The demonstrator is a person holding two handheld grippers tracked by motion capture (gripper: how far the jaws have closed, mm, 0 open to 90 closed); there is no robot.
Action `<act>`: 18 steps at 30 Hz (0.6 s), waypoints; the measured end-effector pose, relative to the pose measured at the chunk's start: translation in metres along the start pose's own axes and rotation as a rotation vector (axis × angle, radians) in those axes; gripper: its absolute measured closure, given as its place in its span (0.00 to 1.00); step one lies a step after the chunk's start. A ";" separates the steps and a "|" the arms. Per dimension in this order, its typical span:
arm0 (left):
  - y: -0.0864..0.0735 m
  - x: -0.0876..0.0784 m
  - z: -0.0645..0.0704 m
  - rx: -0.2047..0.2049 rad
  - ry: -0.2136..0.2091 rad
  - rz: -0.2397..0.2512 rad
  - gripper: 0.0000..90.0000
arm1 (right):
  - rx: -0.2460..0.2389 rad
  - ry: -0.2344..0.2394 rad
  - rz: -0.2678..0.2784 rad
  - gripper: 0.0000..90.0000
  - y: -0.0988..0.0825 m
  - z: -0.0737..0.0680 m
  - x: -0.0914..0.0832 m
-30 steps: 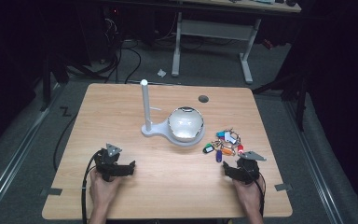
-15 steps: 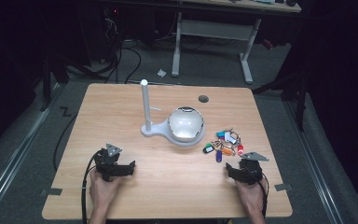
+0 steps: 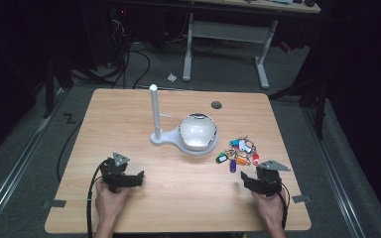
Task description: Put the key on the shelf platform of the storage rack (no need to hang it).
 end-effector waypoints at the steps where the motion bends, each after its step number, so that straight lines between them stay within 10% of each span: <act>1: 0.000 0.000 0.000 0.000 0.000 0.000 0.02 | 0.000 0.011 0.001 0.39 0.002 0.000 0.000; 18: 0.000 0.000 0.000 0.000 0.000 0.000 0.02 | -0.035 0.028 0.019 0.42 0.059 0.008 0.011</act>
Point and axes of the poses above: each handheld gripper's, and its own axes: x roughly forward along the jaws, y roughly out of its top, z roughly to its right, the point moved 4 cm from there along x, roughly forward along the jaws, and after that the axes turned 9 degrees about y, right-handed, at the moved point
